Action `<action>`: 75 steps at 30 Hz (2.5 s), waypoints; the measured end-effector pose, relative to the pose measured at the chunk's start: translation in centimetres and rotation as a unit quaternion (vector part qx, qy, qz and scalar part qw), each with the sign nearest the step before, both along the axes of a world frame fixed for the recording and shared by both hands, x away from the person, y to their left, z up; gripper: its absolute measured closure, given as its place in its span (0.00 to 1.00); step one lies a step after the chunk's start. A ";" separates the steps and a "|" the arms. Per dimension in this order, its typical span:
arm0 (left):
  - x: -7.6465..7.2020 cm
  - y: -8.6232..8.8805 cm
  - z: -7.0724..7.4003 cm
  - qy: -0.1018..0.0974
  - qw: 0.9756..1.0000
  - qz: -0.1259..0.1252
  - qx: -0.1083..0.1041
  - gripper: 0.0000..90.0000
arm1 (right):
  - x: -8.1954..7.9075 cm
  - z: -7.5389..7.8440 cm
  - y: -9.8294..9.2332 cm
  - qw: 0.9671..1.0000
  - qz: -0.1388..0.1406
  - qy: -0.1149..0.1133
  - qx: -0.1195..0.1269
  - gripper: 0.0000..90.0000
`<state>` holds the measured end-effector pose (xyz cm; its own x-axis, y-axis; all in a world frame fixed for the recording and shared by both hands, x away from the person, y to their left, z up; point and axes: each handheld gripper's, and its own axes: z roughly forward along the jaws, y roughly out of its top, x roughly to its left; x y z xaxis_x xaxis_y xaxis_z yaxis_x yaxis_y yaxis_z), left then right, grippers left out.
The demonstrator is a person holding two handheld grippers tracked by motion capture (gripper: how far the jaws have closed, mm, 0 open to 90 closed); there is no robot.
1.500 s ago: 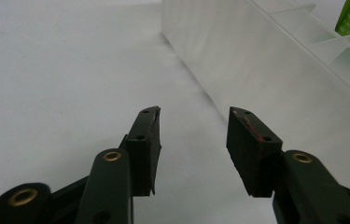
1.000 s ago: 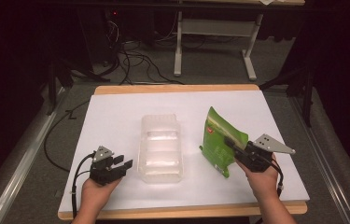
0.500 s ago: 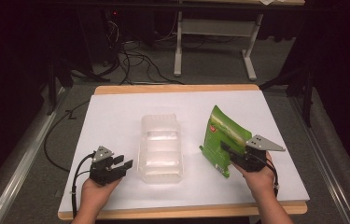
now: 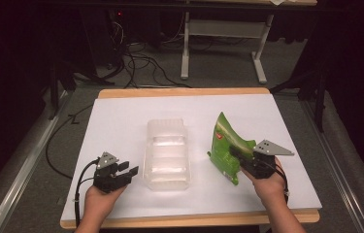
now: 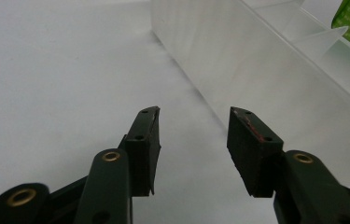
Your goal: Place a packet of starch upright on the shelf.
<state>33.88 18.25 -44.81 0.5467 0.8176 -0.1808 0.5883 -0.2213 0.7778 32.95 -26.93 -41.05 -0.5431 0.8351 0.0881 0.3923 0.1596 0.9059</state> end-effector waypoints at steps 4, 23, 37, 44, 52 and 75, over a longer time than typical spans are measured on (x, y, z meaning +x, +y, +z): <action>0.0 0.0 0.0 0.000 1.000 0.000 -0.001 0.60 | 0.0 0.1 0.0 1.000 0.001 -0.003 -0.001 0.98; -0.4 0.4 0.5 -0.033 0.999 0.014 0.004 0.51 | -0.7 2.4 -0.1 0.999 0.020 -0.042 0.012 0.99; -0.3 0.6 0.5 -0.040 0.999 0.026 0.021 0.47 | 0.6 5.0 2.0 0.995 0.076 -0.063 0.032 0.99; -0.2 0.8 0.4 -0.037 0.999 0.027 0.017 0.47 | 1.5 5.9 3.5 0.990 0.112 -0.071 0.044 0.99; -0.2 0.9 0.4 -0.037 0.999 0.028 0.016 0.47 | 2.1 7.3 6.1 0.983 0.157 -0.078 0.052 0.99; -0.2 1.2 0.5 -0.039 0.999 0.029 0.017 0.47 | 4.5 6.9 12.6 0.954 0.288 -0.048 0.074 0.99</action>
